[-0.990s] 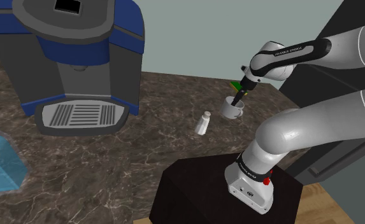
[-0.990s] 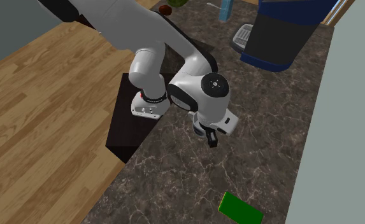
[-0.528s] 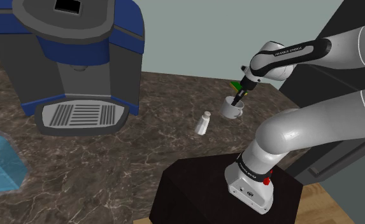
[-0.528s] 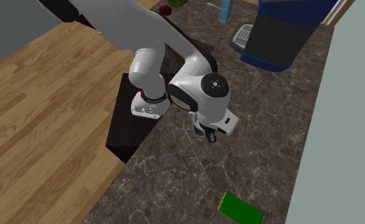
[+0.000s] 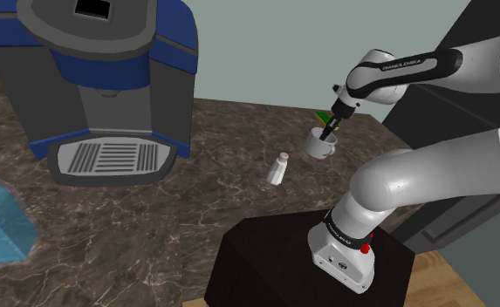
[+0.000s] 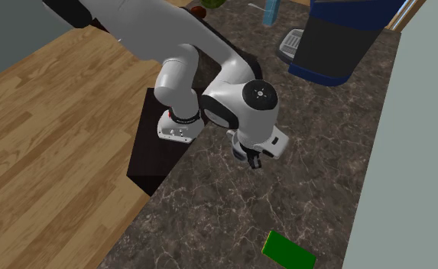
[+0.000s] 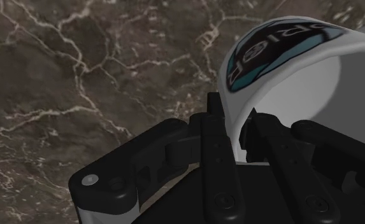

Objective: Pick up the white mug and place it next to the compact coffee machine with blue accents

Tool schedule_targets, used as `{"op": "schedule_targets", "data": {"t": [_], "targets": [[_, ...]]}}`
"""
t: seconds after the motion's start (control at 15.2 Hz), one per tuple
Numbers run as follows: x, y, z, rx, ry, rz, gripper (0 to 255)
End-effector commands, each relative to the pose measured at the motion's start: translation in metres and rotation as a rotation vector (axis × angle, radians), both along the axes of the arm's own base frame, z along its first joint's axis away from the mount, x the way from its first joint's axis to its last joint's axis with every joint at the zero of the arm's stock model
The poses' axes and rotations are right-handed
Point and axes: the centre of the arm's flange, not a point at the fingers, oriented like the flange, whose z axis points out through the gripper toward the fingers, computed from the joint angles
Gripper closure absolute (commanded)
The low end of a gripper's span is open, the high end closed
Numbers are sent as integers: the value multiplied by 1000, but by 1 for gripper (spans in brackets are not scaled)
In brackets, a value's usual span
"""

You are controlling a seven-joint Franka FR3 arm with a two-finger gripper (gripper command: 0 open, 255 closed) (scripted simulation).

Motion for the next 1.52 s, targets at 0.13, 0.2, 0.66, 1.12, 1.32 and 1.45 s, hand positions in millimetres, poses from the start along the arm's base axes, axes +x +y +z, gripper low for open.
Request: {"op": "schedule_targets", "data": {"t": [0.13,0.2,0.66,1.12,1.32,1.45], "targets": [[-1,0,20,0,0,0,255],[-1,0,26,0,0,0,255],[-1,0,63,0,0,0,255],[-1,0,100,0,0,0,255],[-1,0,115,0,0,0,255],[-1,0,126,0,0,0,255]]}}
